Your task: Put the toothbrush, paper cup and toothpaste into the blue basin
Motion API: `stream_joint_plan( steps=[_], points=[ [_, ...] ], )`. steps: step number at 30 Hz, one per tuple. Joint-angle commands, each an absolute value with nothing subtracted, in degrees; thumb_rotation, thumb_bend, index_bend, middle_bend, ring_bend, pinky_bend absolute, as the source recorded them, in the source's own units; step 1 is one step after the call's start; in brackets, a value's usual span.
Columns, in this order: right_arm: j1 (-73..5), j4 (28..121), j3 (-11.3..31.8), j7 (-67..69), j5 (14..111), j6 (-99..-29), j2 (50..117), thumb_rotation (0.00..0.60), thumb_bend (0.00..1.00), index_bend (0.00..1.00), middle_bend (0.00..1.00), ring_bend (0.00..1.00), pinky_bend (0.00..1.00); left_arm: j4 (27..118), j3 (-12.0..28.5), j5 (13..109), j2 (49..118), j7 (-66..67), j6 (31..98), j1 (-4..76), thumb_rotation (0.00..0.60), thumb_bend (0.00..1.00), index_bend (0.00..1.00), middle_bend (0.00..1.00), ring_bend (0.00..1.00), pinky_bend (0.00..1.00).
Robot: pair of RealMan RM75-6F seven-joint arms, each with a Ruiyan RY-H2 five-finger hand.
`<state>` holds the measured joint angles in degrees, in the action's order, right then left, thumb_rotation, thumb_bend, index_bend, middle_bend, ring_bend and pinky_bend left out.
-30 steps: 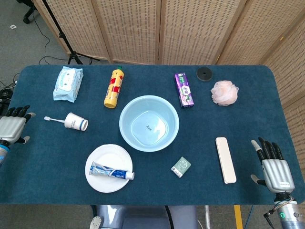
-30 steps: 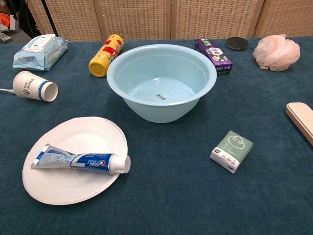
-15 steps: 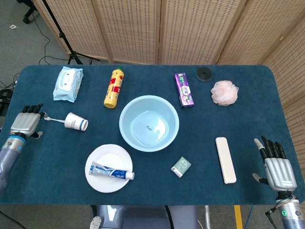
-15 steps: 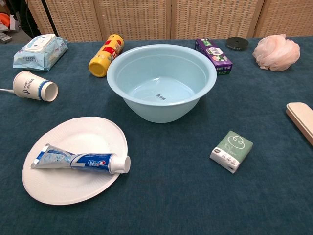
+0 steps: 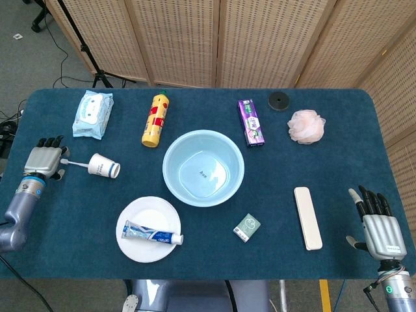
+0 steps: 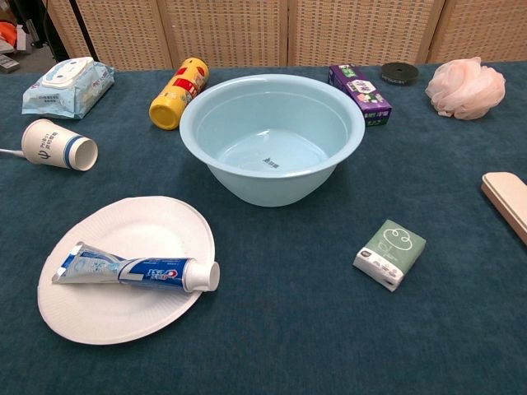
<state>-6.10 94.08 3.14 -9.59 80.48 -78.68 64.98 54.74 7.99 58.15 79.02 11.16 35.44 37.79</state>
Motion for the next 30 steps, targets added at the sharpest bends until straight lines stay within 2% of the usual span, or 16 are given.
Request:
stream_joint_plan(
  steps=[1,14,30],
  points=[
    [-6.2,93.9,3.3,-9.5,80.0,-78.5,65.0,0.6,0.11,0.0,0.0,0.0,0.0,53.2,8.1,58.1,80.6,10.9,34.3,38.9,0.6,0.36,0.36,0.0,0.0,0.03],
    [-6.1,93.8,3.6,-9.6,79.3,-78.6,65.0,0.6,0.1,0.0,0.0,0.0,0.0,49.4,7.1,61.0,84.1,8.6,32.9,40.4,0.6,0.37,0.38,0.0,0.0,0.03],
    [-6.0,94.1,3.5,-9.3,79.2,-78.7,64.9,0.6,0.1,0.0,0.0,0.0,0.0,47.0,6.4,63.3,86.7,8.0,34.6,40.2,0.6,0.37,0.42,0.0,0.0,0.03]
  ],
)
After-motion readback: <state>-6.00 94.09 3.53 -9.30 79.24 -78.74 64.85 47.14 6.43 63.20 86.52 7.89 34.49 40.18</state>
